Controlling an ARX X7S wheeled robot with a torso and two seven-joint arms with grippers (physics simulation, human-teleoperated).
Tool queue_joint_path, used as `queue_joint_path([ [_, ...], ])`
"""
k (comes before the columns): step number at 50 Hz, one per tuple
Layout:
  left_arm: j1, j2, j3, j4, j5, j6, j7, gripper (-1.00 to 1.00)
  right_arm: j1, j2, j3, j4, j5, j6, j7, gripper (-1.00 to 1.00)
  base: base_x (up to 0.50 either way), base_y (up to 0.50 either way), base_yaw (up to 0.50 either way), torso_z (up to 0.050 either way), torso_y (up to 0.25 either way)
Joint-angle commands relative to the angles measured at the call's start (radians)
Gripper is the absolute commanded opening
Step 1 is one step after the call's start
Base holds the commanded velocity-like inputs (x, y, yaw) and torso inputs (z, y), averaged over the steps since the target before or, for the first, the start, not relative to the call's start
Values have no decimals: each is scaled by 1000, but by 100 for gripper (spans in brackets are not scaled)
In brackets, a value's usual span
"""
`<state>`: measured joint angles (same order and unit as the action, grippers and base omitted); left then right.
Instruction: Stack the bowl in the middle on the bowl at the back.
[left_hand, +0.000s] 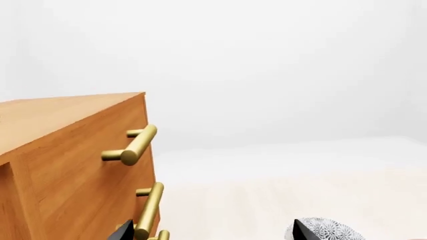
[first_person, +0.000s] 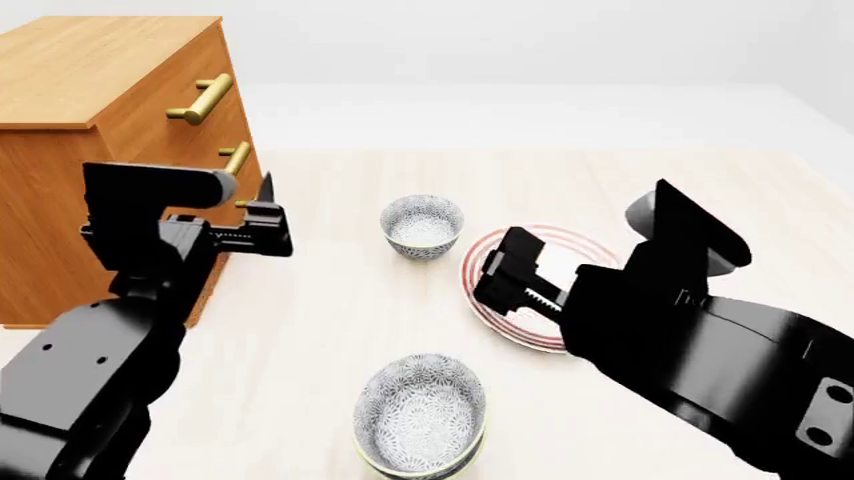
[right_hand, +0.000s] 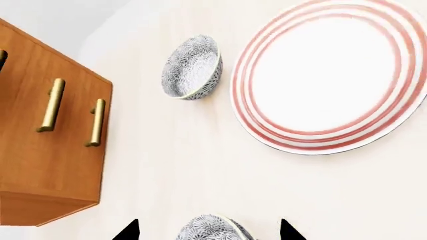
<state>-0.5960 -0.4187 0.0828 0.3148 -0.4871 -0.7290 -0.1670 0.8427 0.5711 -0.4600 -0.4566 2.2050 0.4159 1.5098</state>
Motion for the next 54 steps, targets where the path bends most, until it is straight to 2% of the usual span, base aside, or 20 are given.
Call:
queue_joint_path([
  [1,14,-41,-62,197,-107,-133,-28,100,43,129,34,-98,-87,13,10,100,0,0,0,0,0],
  [8,49,-102,-193,396,-271,-285,-65,100,-87,311,110,-244,-230,52,-74,100,0,0,0,0,0],
  [15,39,-132,-339,497,-440,-429,-137,100,-258,472,231,-385,-308,35,-181,100,0,0,0,0,0],
  [18,35,-137,-396,517,-508,-470,-169,100,-340,535,293,-441,-348,19,-213,100,0,0,0,0,0],
  [23,66,-146,-433,529,-528,-472,-175,100,-507,603,412,-506,-415,-30,-261,100,0,0,0,0,0],
  [38,148,-182,-555,561,-580,-495,-217,100,-750,691,664,-587,-413,-53,-289,100,0,0,0,0,0],
  [44,170,-188,-577,568,-593,-502,-231,100,-759,635,795,-590,-341,64,-274,100,0,0,0,0,0],
  [54,218,-193,-585,566,-575,-489,-231,100,-708,574,840,-585,-294,176,-248,100,0,0,0,0,0],
])
